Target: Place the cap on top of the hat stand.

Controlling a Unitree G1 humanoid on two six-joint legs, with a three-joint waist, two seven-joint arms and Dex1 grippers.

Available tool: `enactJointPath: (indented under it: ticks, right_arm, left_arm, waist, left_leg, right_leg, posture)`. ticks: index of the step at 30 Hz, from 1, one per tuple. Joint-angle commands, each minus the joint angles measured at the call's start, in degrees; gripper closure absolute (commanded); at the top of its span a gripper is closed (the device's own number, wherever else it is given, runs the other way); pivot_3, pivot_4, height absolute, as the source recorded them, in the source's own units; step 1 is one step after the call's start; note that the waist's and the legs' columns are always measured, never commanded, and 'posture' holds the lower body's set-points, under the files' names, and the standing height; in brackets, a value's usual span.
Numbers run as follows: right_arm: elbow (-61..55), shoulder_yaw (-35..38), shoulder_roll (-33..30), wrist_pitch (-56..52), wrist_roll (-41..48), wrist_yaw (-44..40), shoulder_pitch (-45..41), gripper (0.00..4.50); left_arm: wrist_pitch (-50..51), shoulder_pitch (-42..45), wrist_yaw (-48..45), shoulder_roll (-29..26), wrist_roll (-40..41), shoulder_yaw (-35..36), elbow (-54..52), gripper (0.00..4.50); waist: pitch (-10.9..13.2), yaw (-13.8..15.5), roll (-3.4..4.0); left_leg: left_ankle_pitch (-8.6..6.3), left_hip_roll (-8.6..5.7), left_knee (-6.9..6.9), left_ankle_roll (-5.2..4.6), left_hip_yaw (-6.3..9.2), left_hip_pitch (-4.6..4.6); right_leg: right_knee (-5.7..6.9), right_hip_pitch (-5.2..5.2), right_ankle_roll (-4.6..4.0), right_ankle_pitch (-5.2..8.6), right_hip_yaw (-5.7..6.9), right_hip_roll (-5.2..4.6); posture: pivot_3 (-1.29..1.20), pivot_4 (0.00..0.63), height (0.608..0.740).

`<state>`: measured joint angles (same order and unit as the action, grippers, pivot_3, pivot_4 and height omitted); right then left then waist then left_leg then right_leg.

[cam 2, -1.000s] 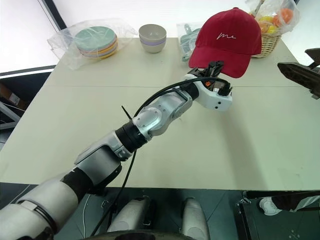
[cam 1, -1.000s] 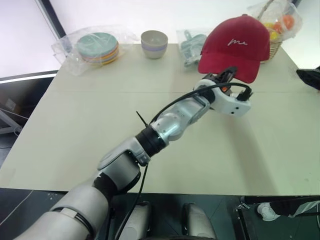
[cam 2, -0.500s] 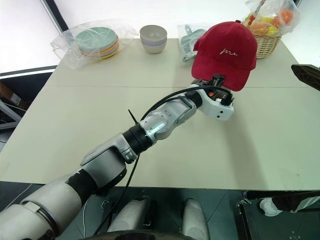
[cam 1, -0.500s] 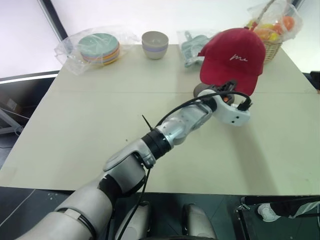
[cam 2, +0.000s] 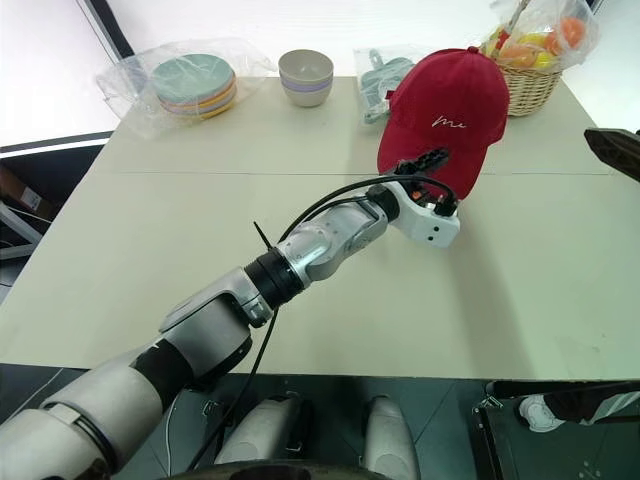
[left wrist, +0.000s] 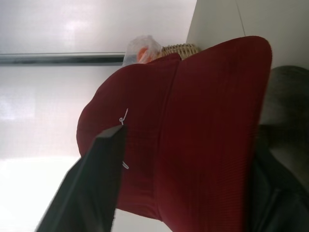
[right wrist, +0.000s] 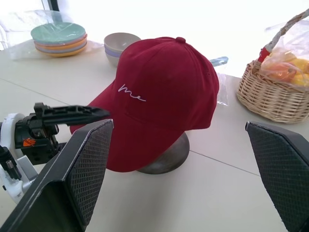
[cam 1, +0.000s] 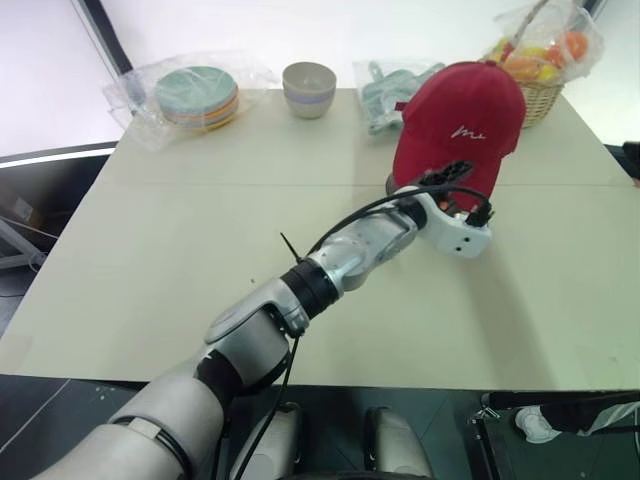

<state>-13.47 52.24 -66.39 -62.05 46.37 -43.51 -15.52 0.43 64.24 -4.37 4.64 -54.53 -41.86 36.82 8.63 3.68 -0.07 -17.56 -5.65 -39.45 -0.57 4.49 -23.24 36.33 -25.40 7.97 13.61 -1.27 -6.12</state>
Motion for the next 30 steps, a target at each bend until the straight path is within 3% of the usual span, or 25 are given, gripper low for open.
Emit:
enactJointPath:
  ticks: [1,6,14,20,23,27,30]
  right_arm:
    - [-1.51,0.95,-0.33,1.09,0.59,0.44,-0.64,0.0]
    - [-1.12,0.32,-0.23,1.65,0.61,0.35,-0.75,0.0]
    - [0.47,-0.98,-0.47,3.69,-0.15,-0.65,-0.67,0.0]
    - [1.28,-1.81,-0.36,4.89,-0.42,-0.91,-0.69,0.0]
    - [1.35,-2.27,-0.06,5.36,-0.39,-0.85,-0.89,0.0]
    - [1.81,-3.43,0.46,6.47,-0.46,-0.79,-1.25,0.0]
    - [2.31,-4.47,0.84,7.36,-0.22,-0.83,-1.78,0.0]
  left_arm:
    - [-0.92,-0.7,-0.63,-0.13,0.15,-0.34,-3.36,0.07]
    - [-1.83,-1.45,-1.89,-0.21,0.4,-0.25,-5.7,0.07]
    - [-3.52,-9.4,-21.04,-3.47,8.88,0.79,-20.73,0.07]
    - [-3.41,-9.65,-24.91,-2.6,14.81,4.09,-25.02,0.07]
    - [-2.07,-7.19,-21.87,0.27,19.16,9.44,-22.55,0.07]
    - [-4.66,1.65,-9.42,1.78,25.63,20.42,-10.79,0.07]
    - [2.63,7.71,-11.73,1.34,35.45,29.88,-2.69,0.07]
  waist:
    - [0.0,-0.01,0.01]
    - [0.0,0.02,0.0]
    - [-0.03,-0.1,0.06]
    - [-0.03,-0.04,0.06]
    - [-0.02,-0.03,0.04]
    - [-0.01,-0.04,0.02]
    - [-0.01,-0.14,0.02]
  left_leg:
    - [0.0,0.0,0.0,0.0,0.0,0.0]
    - [0.0,0.0,0.0,0.0,0.0,-0.01]
    - [0.0,0.01,0.01,0.0,0.0,0.0]
    - [0.0,0.01,-0.04,0.0,0.0,0.0]
    - [0.0,0.01,-0.04,0.0,0.0,0.0]
    - [-0.01,0.02,-0.17,-0.02,-0.01,-0.02]
    - [-0.01,0.03,-0.2,-0.03,-0.02,-0.02]
  right_leg:
    - [0.0,0.0,0.0,0.0,0.0,0.0]
    - [0.0,0.0,0.0,0.0,0.0,0.0]
    - [0.0,-0.01,0.0,0.0,-0.01,0.01]
    - [-0.01,0.02,0.0,0.0,0.0,0.0]
    - [-0.01,0.02,0.0,0.0,0.0,0.01]
    - [0.0,0.04,0.0,0.0,0.0,0.03]
    - [0.01,0.05,0.0,0.0,0.01,0.06]
  posture:
    - [0.0,0.15,0.74]
    - [0.0,0.15,0.74]
    - [0.0,0.15,0.74]
    - [0.0,0.15,0.74]
    - [0.0,0.15,0.74]
    - [0.0,0.15,0.74]
    - [0.0,0.15,0.74]
